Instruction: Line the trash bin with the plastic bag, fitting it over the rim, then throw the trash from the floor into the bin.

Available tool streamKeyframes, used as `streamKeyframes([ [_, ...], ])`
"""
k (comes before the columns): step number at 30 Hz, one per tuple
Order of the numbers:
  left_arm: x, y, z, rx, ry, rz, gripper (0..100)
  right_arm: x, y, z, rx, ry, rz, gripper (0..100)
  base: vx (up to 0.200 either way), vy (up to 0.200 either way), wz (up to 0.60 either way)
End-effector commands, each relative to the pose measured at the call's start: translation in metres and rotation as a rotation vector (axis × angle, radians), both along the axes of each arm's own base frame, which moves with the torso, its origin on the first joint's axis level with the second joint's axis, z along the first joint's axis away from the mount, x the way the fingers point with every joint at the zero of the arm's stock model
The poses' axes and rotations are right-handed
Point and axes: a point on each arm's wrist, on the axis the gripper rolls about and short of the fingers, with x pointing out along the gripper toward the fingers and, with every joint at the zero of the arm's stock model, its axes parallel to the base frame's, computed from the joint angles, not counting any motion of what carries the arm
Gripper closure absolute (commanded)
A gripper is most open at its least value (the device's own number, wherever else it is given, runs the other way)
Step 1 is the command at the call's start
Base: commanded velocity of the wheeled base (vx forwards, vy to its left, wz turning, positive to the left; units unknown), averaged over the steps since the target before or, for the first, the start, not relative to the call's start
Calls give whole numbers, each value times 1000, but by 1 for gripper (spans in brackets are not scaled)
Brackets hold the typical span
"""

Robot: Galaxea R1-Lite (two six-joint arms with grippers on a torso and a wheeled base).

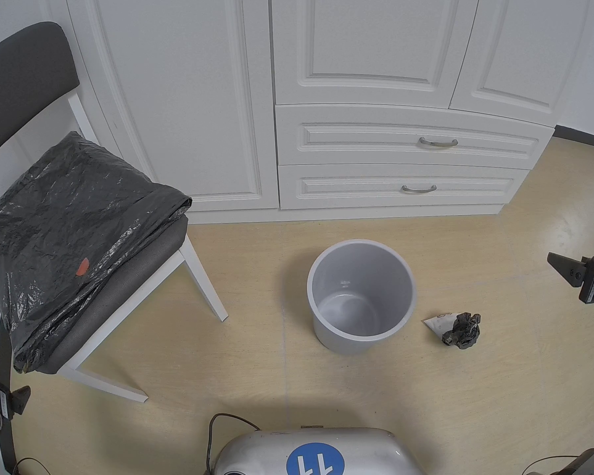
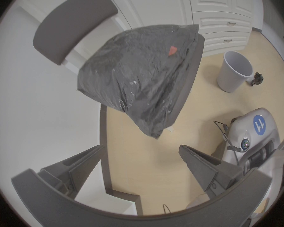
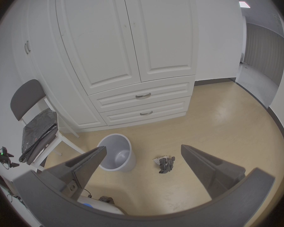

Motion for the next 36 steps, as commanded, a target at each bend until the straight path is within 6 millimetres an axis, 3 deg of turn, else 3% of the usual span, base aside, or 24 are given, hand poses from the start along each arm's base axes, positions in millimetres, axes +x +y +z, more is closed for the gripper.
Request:
streamKeyframes([
  [1, 5, 11, -19, -113, 68, 11, 0, 12, 1, -6, -1, 44, 0, 0, 0, 0, 0],
  [13, 24, 36, -26, -147, -27, 77, 0, 10, 1, -7, -2, 45, 6, 0, 0, 0, 0],
  [27, 35, 10, -14, -277, -155, 31, 0, 9, -1, -7, -1, 41, -4, 0, 0, 0, 0],
  [36, 47, 18, -12, -291, -168, 42, 0, 12, -5, -7, 0, 37, -26, 0, 0, 0, 0],
])
